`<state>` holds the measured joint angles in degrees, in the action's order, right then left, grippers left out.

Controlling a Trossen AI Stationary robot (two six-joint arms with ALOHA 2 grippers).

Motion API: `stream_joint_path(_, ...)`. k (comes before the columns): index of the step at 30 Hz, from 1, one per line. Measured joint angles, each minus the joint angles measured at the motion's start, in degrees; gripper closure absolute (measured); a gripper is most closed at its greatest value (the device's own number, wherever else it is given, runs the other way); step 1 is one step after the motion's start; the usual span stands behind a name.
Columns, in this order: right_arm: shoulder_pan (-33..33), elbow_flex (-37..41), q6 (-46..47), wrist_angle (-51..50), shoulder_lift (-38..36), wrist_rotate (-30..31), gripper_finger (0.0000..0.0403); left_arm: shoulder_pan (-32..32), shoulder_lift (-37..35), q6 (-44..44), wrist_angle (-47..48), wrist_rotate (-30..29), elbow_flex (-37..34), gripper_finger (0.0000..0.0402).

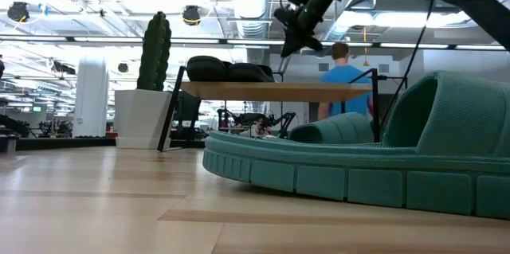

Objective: Pick and place slides into the shelf
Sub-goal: Put the black slide on the shelf

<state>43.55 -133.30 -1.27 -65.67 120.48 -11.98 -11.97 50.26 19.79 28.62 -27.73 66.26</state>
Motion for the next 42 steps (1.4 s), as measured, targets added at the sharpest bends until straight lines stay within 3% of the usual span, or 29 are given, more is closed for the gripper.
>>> stream_joint_path(8,0.8,-0.1,-0.5,-3.8,3.8,0.4,0.0403,0.0,0.0,-2.7,0.8,0.1,0.0,0.0401)
stream_joint_path(17,-2.8,-0.1,-0.8,-2.3,6.5,3.7,0.0403,0.0,0.0,-3.1,3.4,2.0,0.0,0.0401)
stream_joint_path(25,-5.1,-0.1,-1.3,-1.7,8.5,9.2,0.0403,0.0,0.0,-4.6,4.1,2.1,0.0,0.0401)
stream_joint_path(42,-6.1,-0.1,-2.2,1.2,9.2,9.2,0.0403,0.0,0.0,-6.1,7.3,4.9,0.0,0.0401)
